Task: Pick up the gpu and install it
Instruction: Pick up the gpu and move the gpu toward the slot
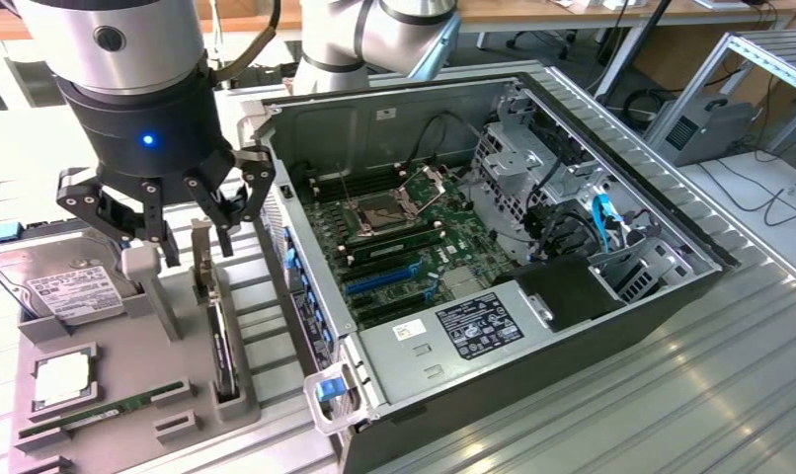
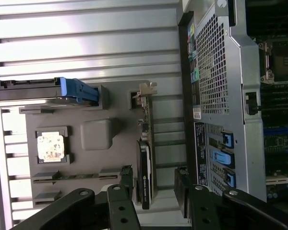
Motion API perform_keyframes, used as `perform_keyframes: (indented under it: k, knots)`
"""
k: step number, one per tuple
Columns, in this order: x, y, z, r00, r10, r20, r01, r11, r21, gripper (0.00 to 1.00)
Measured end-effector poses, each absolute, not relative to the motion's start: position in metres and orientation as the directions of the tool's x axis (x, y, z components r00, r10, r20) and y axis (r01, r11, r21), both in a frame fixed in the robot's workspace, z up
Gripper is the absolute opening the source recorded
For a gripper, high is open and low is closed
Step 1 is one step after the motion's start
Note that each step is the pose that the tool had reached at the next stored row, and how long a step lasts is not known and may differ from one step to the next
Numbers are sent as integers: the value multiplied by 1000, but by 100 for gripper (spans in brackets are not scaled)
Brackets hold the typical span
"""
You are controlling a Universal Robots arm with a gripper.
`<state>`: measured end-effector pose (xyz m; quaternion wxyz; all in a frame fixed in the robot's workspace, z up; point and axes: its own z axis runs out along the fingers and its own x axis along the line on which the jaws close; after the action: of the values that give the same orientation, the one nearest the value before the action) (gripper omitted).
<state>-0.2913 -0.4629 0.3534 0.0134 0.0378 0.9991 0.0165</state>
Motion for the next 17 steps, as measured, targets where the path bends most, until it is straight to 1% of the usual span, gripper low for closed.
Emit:
perform_keyframes:
  k: [17]
  knots:
    - [-291,-464,347,-997,76,-25,75,997,34,48]
